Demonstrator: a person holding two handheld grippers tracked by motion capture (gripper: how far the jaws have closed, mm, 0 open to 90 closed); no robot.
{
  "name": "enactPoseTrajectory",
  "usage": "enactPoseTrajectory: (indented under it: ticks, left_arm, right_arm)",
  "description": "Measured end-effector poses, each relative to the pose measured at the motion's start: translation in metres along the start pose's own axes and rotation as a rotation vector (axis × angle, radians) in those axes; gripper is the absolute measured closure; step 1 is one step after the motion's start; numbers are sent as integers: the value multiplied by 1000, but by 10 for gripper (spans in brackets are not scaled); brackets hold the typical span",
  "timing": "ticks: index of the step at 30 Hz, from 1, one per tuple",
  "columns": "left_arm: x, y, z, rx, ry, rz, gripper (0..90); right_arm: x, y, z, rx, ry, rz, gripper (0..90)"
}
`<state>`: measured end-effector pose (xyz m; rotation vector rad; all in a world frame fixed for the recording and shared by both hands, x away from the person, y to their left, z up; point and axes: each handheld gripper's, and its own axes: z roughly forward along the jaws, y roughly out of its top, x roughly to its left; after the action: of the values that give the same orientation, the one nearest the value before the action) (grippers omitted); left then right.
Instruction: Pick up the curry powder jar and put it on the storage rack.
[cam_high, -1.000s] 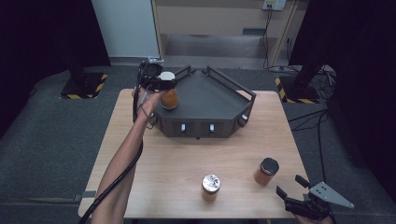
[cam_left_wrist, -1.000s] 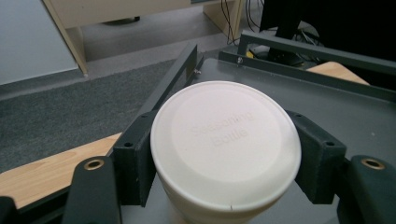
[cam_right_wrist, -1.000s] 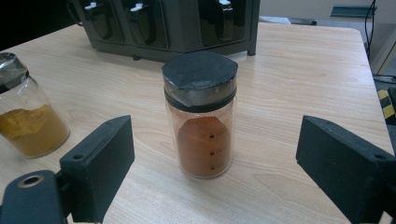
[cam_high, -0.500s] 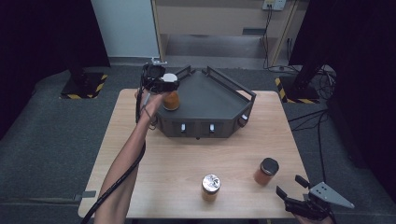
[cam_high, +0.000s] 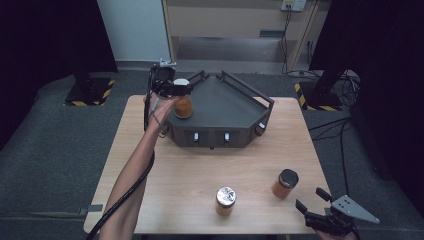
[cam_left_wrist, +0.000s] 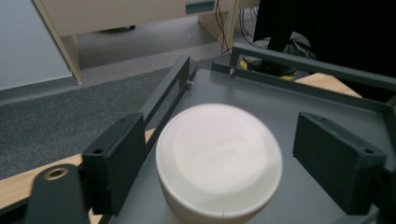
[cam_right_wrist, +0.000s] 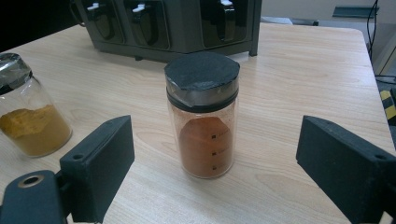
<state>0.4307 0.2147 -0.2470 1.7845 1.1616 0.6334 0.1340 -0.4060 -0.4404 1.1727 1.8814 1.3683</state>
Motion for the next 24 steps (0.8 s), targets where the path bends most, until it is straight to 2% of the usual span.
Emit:
enactPoseTrajectory:
  ticks: [6,17,21,24]
  left_arm:
    - [-2,5,-13,-15,-19,34,109]
    - [-1,9,-44,-17,-101,110,109]
    - [-3,5,-57,-17,-121,157,109]
    - [-6,1,-67,-18,-119,197,110]
  right_arm:
    - [0,0,0,-1,-1,-2,114]
    - [1,0,0,0,1,-5,114]
    - [1,1,0,1,1,-6,114]
    - [1,1,1,2,1,-8,113]
